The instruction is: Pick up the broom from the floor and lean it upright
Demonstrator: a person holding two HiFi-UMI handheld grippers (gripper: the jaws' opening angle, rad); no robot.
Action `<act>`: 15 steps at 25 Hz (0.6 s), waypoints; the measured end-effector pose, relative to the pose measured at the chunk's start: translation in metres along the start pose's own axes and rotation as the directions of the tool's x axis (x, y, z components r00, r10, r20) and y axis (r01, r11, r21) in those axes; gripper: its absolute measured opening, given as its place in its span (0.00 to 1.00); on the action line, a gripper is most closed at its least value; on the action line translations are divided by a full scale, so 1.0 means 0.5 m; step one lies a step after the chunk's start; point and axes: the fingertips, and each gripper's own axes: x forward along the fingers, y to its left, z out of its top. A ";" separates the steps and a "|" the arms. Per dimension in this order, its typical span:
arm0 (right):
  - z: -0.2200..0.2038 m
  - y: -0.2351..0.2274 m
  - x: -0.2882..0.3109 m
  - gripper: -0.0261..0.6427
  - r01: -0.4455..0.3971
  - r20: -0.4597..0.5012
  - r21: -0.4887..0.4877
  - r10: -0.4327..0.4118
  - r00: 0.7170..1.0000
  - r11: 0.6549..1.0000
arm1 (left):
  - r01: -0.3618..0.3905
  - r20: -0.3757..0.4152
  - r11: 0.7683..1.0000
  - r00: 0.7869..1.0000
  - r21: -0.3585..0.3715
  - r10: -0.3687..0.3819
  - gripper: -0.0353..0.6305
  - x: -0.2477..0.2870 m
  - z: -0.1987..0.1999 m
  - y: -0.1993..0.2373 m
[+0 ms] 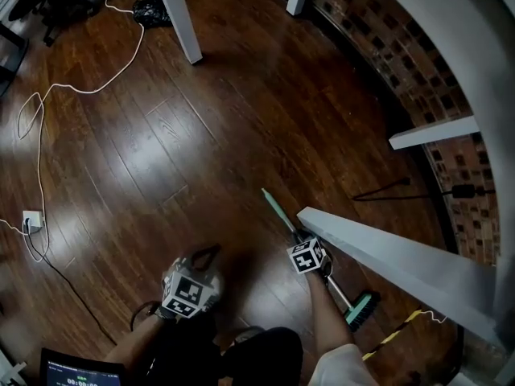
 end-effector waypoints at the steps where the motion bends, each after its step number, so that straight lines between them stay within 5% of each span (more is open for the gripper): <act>1: 0.000 0.008 0.005 0.22 -0.020 -0.005 -0.003 0.020 1.000 1.000 | 0.000 -0.005 1.000 1.000 0.000 0.000 0.06 0.000 -0.004 0.001; 3: -0.001 0.022 0.016 0.29 -0.048 -0.021 -0.007 0.048 0.999 0.999 | 0.002 -0.014 1.000 1.000 -0.001 -0.002 0.05 -0.002 -0.010 0.000; 10: 0.004 0.018 0.034 0.26 -0.072 -0.039 0.094 0.076 0.996 0.993 | 0.010 -0.035 1.000 0.999 0.008 -0.010 0.06 -0.014 -0.025 0.006; 15: 0.001 0.023 0.021 0.18 -0.087 -0.098 0.027 0.089 0.991 0.996 | -0.020 -0.040 0.999 0.999 -0.051 0.018 0.06 -0.030 -0.028 0.027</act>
